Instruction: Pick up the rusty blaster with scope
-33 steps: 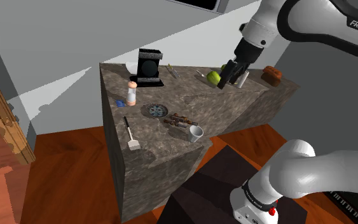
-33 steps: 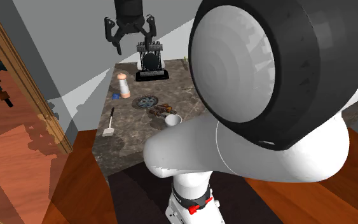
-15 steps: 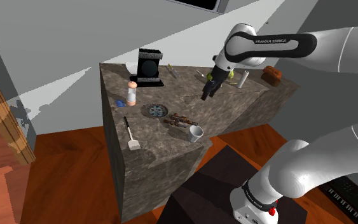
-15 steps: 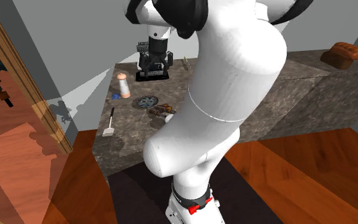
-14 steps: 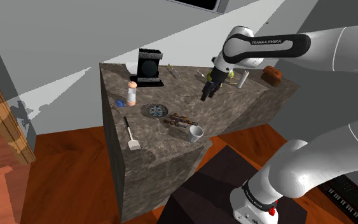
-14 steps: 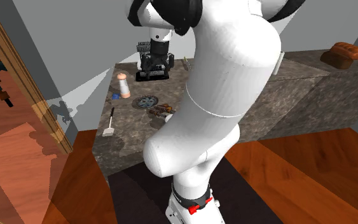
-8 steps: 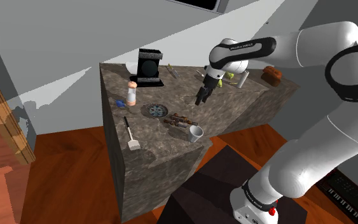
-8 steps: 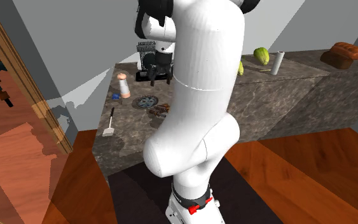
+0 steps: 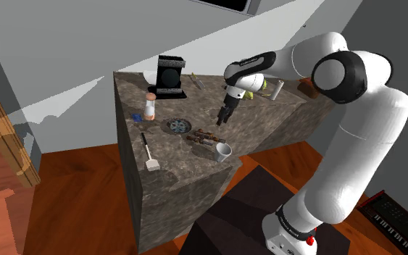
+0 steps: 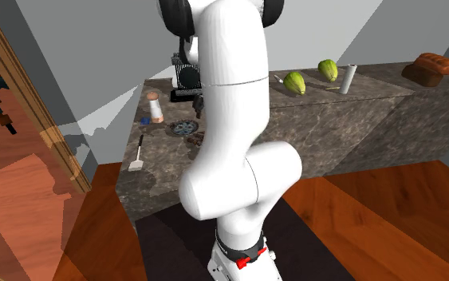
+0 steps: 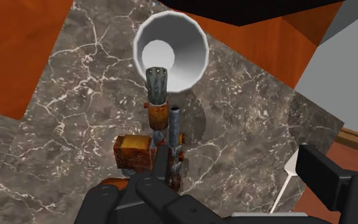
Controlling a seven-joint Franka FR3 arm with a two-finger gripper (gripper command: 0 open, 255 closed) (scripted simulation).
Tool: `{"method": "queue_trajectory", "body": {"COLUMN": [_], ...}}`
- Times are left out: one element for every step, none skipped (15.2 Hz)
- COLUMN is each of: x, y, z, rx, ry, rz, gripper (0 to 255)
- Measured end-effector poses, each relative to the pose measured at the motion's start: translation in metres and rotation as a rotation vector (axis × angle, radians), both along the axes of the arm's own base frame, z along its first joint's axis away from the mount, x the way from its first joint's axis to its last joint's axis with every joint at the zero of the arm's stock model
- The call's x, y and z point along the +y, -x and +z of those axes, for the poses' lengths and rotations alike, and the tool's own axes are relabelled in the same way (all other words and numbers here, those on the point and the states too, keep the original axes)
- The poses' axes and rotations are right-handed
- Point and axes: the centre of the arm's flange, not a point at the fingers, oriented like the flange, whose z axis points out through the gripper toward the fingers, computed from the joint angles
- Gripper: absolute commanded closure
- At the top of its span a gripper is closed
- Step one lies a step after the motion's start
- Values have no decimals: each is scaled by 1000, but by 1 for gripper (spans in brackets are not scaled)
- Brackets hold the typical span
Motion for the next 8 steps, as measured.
{"method": "queue_trajectory", "body": {"x": [-2,-6,-10,-16,-20,-23,-26,-27], "y": [-7,-12,-18,-23,-31,-35,-42,-44], "z": [-13,-26,-39,-52,-64,-76,-87,-96], "rx": [5,12,18,24,30,36,42,45], "ry": [-8,-16,-24,-32,-40,-48,-55,-59], "rz": [6,13,19,25,31,37,42,45], "gripper": [0,0,0,0,0,0,0,0]}}
